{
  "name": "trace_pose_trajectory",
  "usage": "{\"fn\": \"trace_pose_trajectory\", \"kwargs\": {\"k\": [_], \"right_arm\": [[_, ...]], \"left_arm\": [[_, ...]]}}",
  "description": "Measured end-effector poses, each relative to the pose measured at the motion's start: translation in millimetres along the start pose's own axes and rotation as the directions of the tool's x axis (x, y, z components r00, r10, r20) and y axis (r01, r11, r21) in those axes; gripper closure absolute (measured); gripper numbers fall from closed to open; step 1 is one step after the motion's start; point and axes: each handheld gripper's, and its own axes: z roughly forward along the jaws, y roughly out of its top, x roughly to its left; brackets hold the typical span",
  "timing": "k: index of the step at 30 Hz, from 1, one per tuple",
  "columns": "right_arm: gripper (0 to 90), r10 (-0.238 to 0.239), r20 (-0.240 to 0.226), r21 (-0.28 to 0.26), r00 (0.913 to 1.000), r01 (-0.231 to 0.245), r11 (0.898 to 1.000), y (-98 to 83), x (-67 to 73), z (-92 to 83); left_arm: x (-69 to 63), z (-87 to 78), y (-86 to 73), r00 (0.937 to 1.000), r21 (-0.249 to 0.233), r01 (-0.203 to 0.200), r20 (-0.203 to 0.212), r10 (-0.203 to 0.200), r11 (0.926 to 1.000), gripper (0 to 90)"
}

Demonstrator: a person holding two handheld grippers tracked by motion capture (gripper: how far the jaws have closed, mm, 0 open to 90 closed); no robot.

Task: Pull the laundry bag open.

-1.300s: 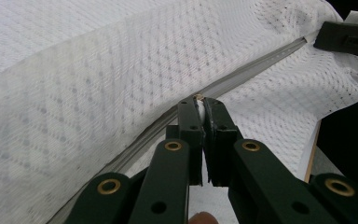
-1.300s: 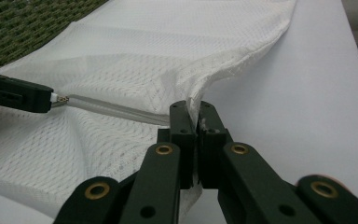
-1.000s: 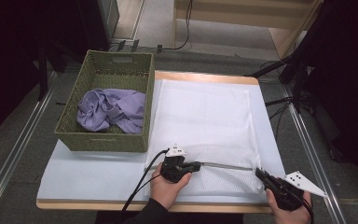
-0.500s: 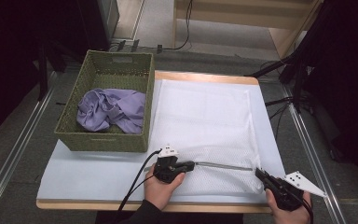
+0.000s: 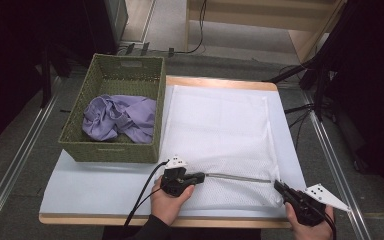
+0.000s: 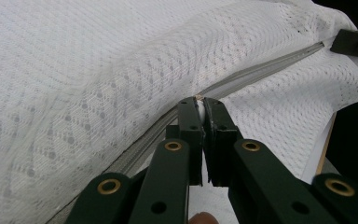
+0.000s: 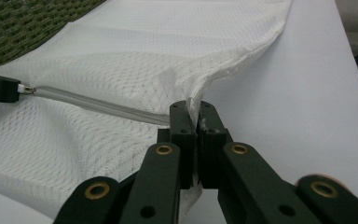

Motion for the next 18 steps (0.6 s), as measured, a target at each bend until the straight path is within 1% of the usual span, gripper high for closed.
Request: {"fn": "trace_pose_trajectory", "kwargs": {"k": [2,5,6,7,10,15,16,17,18], "right_arm": [[88.4,0.004,-0.002,0.001,1.0,-0.004,1.0,0.0,0.2,-0.1],[88.4,0.001,0.0,-0.001,1.0,-0.001,1.0,-0.1,-0.1,0.0],[88.4,-0.004,0.001,0.0,1.0,0.004,1.0,-0.2,-0.2,0.0],[88.4,-0.004,0.002,0.0,1.0,0.004,1.0,-0.2,-0.2,0.1],[88.4,-0.003,0.0,-0.001,1.0,0.003,1.0,-0.2,-0.2,0.2],[88.4,-0.004,0.0,-0.001,1.0,0.004,1.0,-0.1,0.1,0.1],[88.5,-0.004,0.0,0.0,1.0,0.004,1.0,-0.2,0.1,0.2],[88.4,-0.004,0.0,-0.001,1.0,0.004,1.0,-0.2,0.1,0.2],[88.4,-0.004,0.0,-0.001,1.0,0.004,1.0,-0.2,-0.1,0.2]], "left_arm": [[1.5,-1.8,-0.2,1.0,0.001,-0.004,-0.002,0.004,1.0,88.1],[3.6,-4.9,-0.3,1.0,-0.002,0.0,-0.005,0.0,1.0,88.1],[4.2,-6.3,-0.3,0.9999,-0.002,-0.002,-0.013,0.002,1.0,88.0],[4.7,-7.1,-0.5,0.9999,-0.008,0.003,-0.011,-0.003,1.0,88.0],[6.0,-10.2,-0.9,0.9998,-0.006,0.001,-0.018,-0.001,1.0,88.1],[9.5,-13.9,-2.3,0.9997,-0.014,0.011,-0.021,-0.011,0.9999,88.0],[10.1,-14.9,-2.6,0.9995,-0.014,0.013,-0.03,-0.014,0.9998,88.0],[11.2,-15.7,-2.8,0.9996,-0.014,0.013,-0.026,-0.013,0.9998,88.0],[11.6,-16.6,-3.2,0.9994,-0.016,0.015,-0.031,-0.015,0.9998,88.0]]}}
